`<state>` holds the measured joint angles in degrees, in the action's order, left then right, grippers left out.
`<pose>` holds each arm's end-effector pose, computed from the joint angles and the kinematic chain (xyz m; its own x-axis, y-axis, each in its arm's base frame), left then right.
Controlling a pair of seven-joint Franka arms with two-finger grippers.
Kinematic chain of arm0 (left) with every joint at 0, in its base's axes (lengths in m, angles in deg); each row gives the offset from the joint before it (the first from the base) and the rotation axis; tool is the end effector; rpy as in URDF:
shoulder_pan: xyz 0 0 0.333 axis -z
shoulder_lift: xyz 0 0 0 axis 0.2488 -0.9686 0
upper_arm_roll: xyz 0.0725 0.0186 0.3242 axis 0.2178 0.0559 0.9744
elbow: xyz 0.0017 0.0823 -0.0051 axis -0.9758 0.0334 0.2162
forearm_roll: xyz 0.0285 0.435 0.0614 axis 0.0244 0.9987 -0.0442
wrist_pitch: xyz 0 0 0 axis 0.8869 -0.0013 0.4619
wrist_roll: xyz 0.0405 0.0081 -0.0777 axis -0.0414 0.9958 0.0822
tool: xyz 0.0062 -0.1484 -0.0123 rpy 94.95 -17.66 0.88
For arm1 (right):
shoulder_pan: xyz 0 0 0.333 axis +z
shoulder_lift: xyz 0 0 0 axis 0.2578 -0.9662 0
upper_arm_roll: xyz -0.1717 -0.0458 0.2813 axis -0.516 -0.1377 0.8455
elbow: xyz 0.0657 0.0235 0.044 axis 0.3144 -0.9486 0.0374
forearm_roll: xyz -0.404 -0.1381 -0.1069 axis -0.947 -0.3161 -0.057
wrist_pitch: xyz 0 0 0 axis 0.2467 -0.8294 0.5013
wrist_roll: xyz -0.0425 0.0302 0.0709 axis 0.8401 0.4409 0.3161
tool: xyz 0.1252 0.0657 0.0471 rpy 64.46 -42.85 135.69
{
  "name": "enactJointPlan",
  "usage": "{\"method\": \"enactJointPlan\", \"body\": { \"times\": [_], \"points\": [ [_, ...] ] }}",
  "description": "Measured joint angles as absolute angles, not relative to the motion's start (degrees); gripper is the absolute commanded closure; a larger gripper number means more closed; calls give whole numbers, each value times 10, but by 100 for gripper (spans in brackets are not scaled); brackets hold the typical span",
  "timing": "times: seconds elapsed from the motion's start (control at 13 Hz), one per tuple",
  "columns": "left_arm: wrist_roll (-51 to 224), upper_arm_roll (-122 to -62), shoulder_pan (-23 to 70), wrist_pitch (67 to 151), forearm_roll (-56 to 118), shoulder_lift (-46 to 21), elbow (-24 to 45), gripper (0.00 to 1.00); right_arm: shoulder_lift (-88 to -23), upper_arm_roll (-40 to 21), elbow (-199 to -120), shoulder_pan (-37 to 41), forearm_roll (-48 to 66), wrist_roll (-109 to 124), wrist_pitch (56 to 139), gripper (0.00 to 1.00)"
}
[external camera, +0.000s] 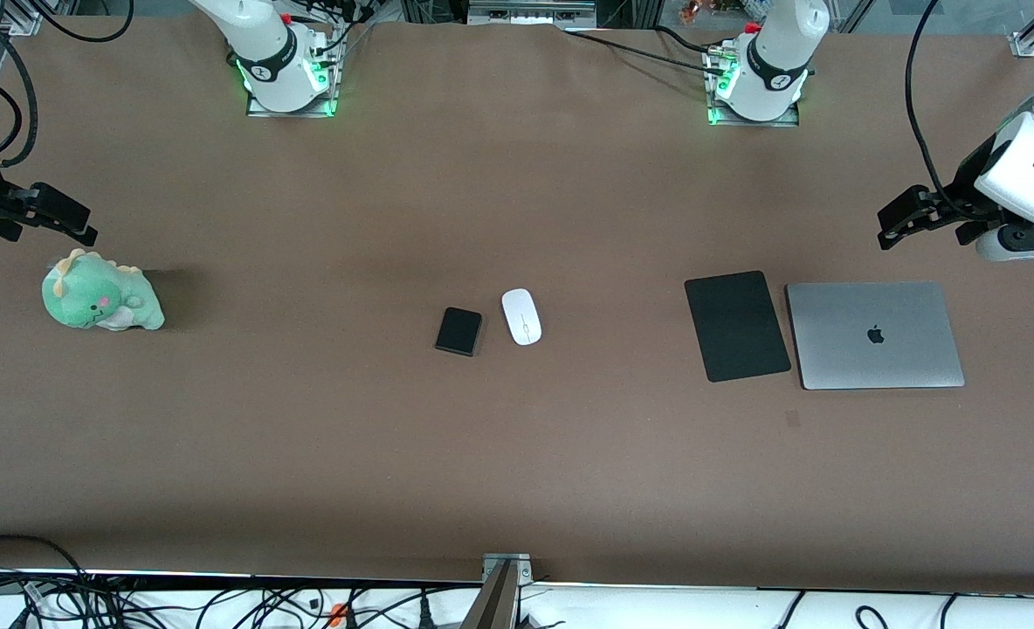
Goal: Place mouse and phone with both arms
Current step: 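Move the right gripper toward the small black phone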
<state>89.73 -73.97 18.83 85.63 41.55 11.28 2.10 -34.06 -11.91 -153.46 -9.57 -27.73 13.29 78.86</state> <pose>0.6175 -0.0434 0.5772 0.9957 0.0898 0.0221 0.0903 -0.9956 -0.0231 0.6233 -0.0258 0.5685 0.9973 -0.0613 0.0408 -0.0613 -0.9981 -0.0009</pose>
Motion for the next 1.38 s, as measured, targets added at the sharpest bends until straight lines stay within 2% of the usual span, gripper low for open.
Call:
{"method": "enactJointPlan", "body": {
  "times": [0.92, 1.38],
  "points": [
    [898, -739, 188, 835, 416, 120, 12, 0, -342, -113, -1541, -85, -277, 131, 777, 0],
    [897, -743, 187, 823, 416, 119, 6, 0, -387, -110, -1552, -29, -277, 217, 785, 0]
  ]
}}
